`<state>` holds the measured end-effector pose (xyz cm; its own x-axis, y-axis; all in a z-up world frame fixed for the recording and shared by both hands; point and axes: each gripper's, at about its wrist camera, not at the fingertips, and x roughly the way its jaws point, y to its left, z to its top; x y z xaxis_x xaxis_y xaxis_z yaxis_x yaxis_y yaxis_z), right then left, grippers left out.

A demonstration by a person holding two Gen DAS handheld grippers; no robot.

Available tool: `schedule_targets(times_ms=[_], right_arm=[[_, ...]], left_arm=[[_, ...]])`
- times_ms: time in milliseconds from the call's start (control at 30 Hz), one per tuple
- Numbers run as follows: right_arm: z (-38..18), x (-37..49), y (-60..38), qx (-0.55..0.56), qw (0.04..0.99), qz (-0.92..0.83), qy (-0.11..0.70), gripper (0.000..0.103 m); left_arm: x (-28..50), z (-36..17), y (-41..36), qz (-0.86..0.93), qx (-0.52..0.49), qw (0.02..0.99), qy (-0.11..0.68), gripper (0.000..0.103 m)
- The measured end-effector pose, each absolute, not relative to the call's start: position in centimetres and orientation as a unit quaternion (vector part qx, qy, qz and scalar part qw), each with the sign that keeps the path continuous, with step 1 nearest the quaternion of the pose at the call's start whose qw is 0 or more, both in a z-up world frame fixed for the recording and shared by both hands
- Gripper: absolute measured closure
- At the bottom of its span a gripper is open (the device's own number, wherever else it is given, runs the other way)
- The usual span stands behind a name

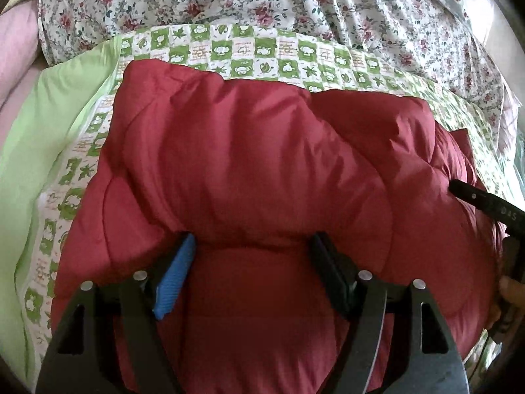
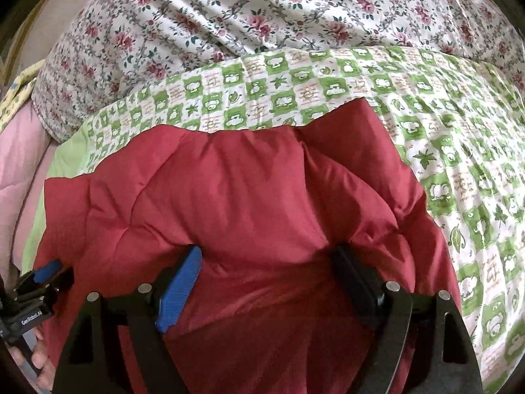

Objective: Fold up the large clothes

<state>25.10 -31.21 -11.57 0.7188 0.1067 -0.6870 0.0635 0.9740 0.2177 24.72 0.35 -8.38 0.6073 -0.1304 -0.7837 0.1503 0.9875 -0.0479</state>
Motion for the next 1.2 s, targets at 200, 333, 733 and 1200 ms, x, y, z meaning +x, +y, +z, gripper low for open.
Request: schedule_targets(times_ms=[200,333,733,1200], right_arm=[[-11.8,25.3,-31.5,0.126,0.919,0.01,0.374,0.019],[-11.8,25.3,-31.5,0.125,0.919,0.009,0.374,0.018],[-11.9,25.4,-31.3,0.116,0.919,0.006,0.378,0.018],[-7.9,17.4,-28.3,0.078,0.936,0.055,0.34,0.018]], left_arm=[[25.2,-8.5,0.3,-0.078,0.009,0.895,0.44,0.029],[25.3,-8.3,0.3,-0.078,0.008,0.894,0.441,0.029],[20.2,-5.0,1.9,-0.097,-0.018,0.895,0.434,0.03],[17.0,-7.5,2.6,-0.097,-0.003,0.889,0.448,0.027]])
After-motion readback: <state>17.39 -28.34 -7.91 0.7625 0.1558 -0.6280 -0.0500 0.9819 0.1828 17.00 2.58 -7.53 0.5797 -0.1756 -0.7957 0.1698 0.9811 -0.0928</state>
